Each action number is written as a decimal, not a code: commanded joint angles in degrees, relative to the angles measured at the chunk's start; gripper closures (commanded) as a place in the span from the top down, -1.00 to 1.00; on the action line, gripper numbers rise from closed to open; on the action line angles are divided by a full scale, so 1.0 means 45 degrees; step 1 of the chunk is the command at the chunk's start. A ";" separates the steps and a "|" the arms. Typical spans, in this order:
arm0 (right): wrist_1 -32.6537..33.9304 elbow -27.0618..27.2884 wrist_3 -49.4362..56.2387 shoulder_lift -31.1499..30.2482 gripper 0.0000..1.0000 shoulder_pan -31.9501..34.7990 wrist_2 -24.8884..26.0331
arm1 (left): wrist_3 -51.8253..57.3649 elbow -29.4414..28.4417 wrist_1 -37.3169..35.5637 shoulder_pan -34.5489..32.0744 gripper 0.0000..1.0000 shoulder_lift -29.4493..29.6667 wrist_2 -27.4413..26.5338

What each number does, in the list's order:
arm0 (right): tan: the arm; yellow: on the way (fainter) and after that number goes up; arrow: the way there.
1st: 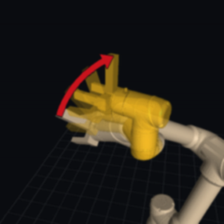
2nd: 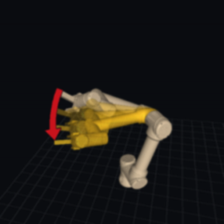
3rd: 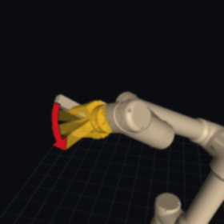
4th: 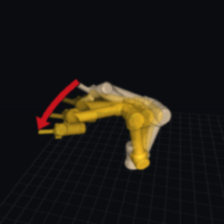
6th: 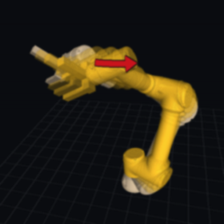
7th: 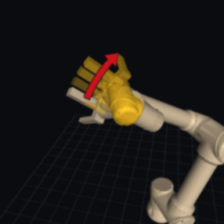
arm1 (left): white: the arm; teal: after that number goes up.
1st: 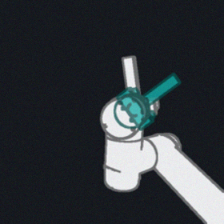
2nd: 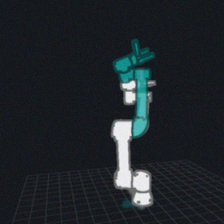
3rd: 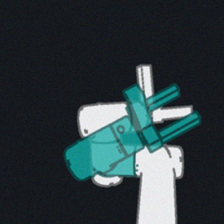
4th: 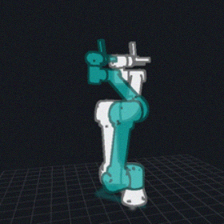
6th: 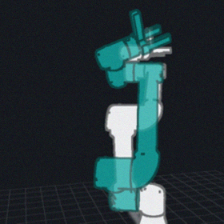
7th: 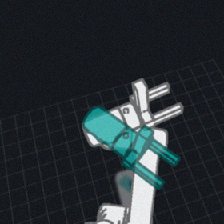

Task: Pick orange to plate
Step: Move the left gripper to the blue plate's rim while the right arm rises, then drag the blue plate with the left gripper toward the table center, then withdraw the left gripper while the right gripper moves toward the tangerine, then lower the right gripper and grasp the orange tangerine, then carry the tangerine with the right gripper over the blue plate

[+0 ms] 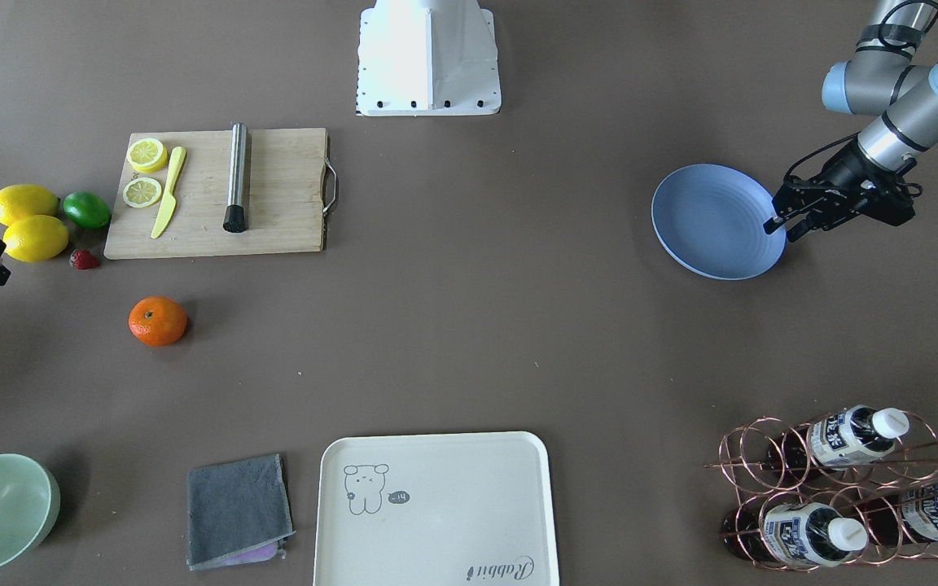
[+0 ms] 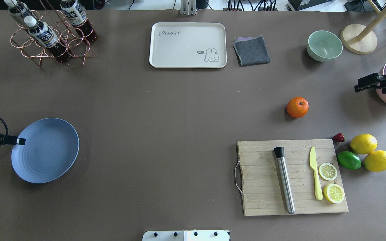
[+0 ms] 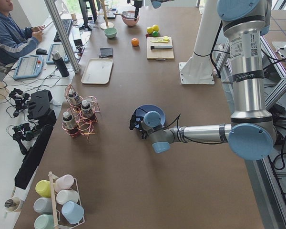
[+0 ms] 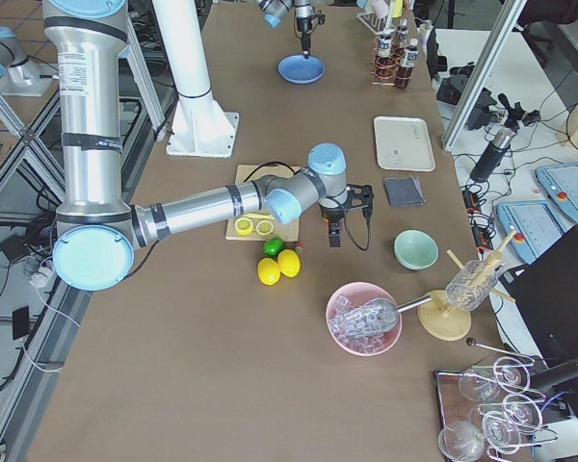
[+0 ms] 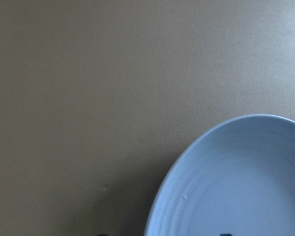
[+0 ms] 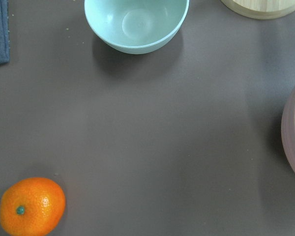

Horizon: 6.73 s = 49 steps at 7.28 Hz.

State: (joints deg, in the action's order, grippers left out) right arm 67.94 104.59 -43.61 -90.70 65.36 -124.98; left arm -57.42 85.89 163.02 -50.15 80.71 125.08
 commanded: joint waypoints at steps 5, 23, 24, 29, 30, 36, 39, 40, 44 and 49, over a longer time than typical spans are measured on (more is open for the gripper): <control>0.0000 -0.0019 0.0042 0.0000 0.99 -0.0012 0.0000 | -0.0051 -0.0044 0.0043 0.0011 -1.00 0.0052 -0.0003; 0.0155 -0.0155 -0.0074 0.0583 0.99 -0.0226 0.0059 | -0.3289 0.2818 -1.0633 0.3557 0.96 0.7695 -0.4589; 0.0350 -0.0465 -0.0094 0.1050 0.99 -0.0459 0.0214 | -0.1883 0.3814 -1.1588 0.1902 0.96 0.6741 -0.2756; 0.3027 -0.1228 -0.1611 0.4097 0.99 -0.2528 0.1231 | 1.0663 0.3786 -1.3041 -0.6420 0.96 0.2055 0.2282; 0.2911 -0.1617 -0.1811 0.4411 0.99 -0.2880 0.1385 | 1.1251 0.3533 -1.4029 -0.7266 0.96 0.1309 0.2378; 0.0957 -0.3222 -0.2301 0.4103 1.00 -0.4112 0.2069 | 1.1569 0.3316 -1.3941 -0.7802 0.96 0.0618 0.2379; 0.0957 -0.3222 -0.2301 0.3868 0.96 -0.4563 0.2422 | 1.1569 0.3393 -1.3863 -0.7802 0.96 0.0444 0.2418; 0.0957 -0.3106 -0.2379 0.3867 0.76 -0.4563 0.2500 | 1.1569 0.3394 -1.3863 -0.7802 0.96 0.0423 0.2418; 0.1306 -0.2988 -0.4862 0.5616 -1.00 -0.5554 0.2695 | 1.1569 0.3414 -1.3863 -0.7802 0.96 0.0345 0.2418; 0.5215 -0.4756 -1.0012 1.0853 -1.00 -0.8387 0.5192 | 1.1569 0.3452 -1.3863 -0.7802 0.96 0.0170 0.2438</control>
State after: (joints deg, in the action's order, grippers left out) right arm 90.52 87.09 -84.64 -46.00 30.61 -104.50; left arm -5.36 101.36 100.64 -85.25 81.70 136.01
